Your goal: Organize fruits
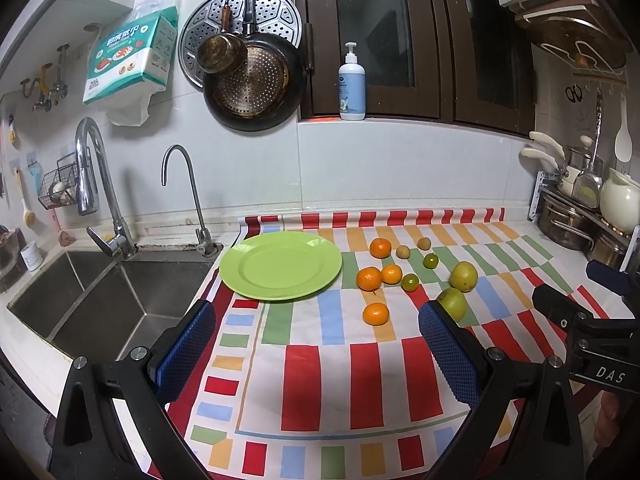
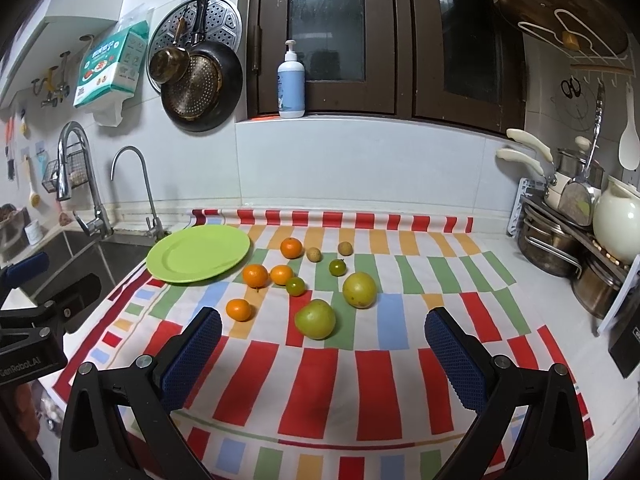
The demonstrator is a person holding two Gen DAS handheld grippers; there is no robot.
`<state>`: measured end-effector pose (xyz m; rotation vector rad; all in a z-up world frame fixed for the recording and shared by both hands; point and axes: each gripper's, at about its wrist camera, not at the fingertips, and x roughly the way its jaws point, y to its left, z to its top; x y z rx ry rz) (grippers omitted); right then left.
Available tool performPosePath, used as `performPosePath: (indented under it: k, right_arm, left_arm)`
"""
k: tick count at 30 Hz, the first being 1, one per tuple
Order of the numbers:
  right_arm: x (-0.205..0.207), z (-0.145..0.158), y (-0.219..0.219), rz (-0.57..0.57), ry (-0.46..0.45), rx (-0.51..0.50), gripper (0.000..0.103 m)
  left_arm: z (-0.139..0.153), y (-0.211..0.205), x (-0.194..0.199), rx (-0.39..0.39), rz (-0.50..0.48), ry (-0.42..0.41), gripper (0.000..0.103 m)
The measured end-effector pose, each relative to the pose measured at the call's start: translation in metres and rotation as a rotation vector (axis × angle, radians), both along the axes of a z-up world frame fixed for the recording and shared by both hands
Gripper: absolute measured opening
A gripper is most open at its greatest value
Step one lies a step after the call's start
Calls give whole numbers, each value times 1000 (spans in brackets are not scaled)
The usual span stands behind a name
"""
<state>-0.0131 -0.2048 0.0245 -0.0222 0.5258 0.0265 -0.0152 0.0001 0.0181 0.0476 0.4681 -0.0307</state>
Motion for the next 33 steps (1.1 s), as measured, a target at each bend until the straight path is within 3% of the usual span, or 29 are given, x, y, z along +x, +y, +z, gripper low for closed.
performPosePath:
  k: [18,33]
  right_arm:
    - [3,0,2,4,-3,-3,103]
    - [41,-22,10,32,67,-13,102]
  left_arm:
    - [0,-2,3,2,-5,3,103]
    - [-22,-4,45,40,-83,68,101]
